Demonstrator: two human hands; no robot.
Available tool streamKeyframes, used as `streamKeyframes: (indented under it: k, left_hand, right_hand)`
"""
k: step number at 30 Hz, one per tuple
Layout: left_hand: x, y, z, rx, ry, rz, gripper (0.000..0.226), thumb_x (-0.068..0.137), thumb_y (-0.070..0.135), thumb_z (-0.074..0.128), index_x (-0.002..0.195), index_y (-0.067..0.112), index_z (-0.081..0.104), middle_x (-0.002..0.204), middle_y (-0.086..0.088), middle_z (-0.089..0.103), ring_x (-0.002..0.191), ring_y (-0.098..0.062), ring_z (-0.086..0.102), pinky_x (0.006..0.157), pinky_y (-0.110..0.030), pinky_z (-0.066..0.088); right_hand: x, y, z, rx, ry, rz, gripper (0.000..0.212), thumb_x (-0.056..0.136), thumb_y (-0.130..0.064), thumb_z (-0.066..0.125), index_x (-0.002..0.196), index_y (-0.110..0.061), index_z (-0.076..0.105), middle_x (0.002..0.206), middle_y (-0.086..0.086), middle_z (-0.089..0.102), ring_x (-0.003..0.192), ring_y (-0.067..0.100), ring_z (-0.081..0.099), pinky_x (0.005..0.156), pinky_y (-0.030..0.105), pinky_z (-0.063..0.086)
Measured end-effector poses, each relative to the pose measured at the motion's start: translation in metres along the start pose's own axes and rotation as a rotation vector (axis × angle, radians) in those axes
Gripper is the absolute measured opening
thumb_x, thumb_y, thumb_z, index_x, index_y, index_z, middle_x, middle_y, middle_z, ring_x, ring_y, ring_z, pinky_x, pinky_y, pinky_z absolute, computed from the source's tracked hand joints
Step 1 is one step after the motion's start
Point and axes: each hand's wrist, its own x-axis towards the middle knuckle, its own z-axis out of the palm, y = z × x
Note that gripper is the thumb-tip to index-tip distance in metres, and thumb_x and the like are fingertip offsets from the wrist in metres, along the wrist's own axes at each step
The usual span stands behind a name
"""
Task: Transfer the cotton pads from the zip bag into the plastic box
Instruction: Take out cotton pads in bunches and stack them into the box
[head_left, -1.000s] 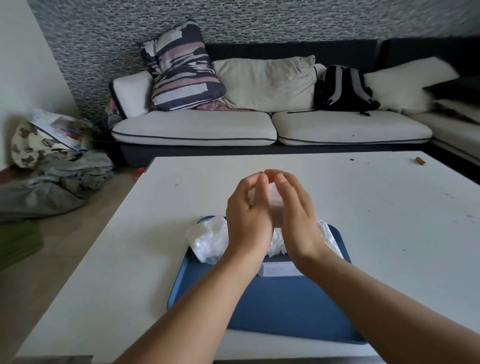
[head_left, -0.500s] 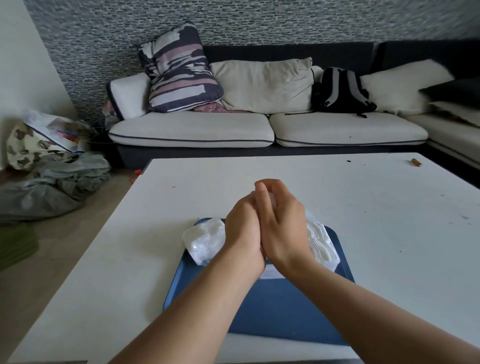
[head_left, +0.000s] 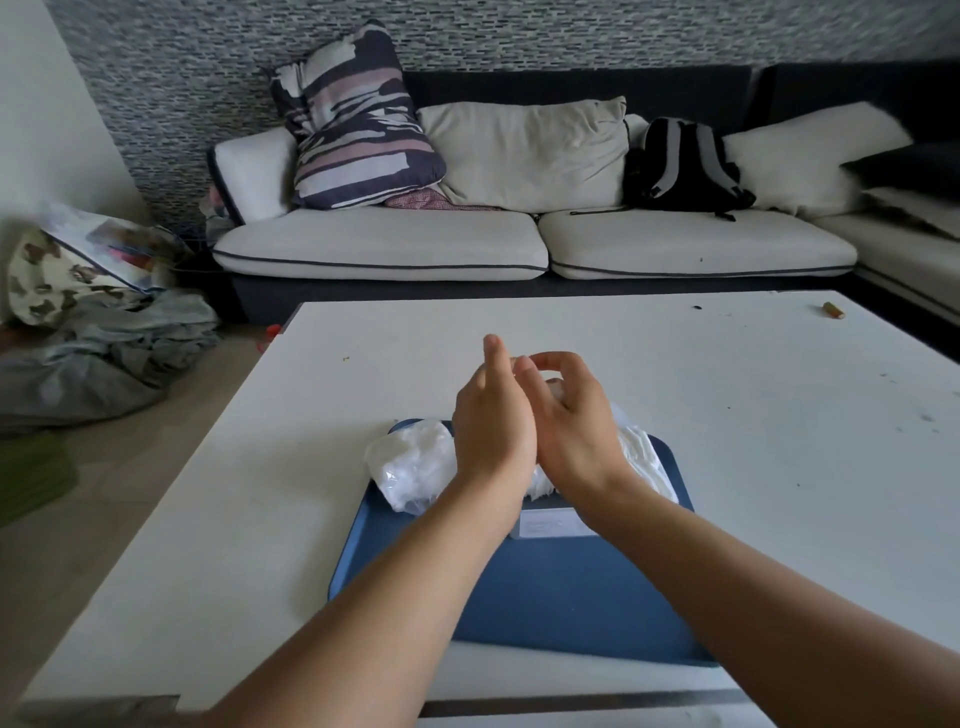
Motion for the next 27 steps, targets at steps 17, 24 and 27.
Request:
streamKeyframes:
  k: [17, 24, 27]
  left_hand:
    - [0.01, -0.019, 0.017, 0.202, -0.054, 0.066, 0.042, 0.098, 0.056, 0.049, 0.089, 0.016, 0.051, 0.09, 0.0, 0.064, 0.089, -0.027, 0.065, 0.072, -0.033, 0.048]
    - [0.021, -0.019, 0.016, 0.233, -0.192, 0.036, 0.046, 0.098, 0.056, 0.052, 0.113, 0.014, 0.062, 0.103, -0.008, 0.068, 0.098, -0.025, 0.067, 0.093, -0.042, 0.054]
    - [0.02, -0.023, 0.012, 0.337, -0.344, 0.129, 0.029, 0.101, 0.05, 0.051, 0.099, 0.024, 0.065, 0.076, -0.004, 0.065, 0.077, -0.014, 0.066, 0.088, -0.038, 0.056]
  right_hand:
    - [0.022, -0.007, -0.032, 0.138, -0.079, 0.33, 0.07, 0.084, -0.072, 0.048, 0.119, -0.012, 0.061, 0.111, 0.011, 0.071, 0.097, 0.023, 0.07, 0.09, 0.042, 0.056]
    - [0.027, -0.005, -0.085, 0.193, -0.405, 0.516, 0.04, 0.085, -0.029, 0.075, 0.116, -0.005, 0.067, 0.097, 0.013, 0.067, 0.079, 0.022, 0.066, 0.076, 0.034, 0.056]
    - [0.031, -0.002, -0.093, 0.074, -0.388, 0.533, 0.041, 0.082, -0.034, 0.075, 0.112, -0.007, 0.069, 0.093, 0.011, 0.07, 0.075, 0.019, 0.064, 0.064, 0.028, 0.049]
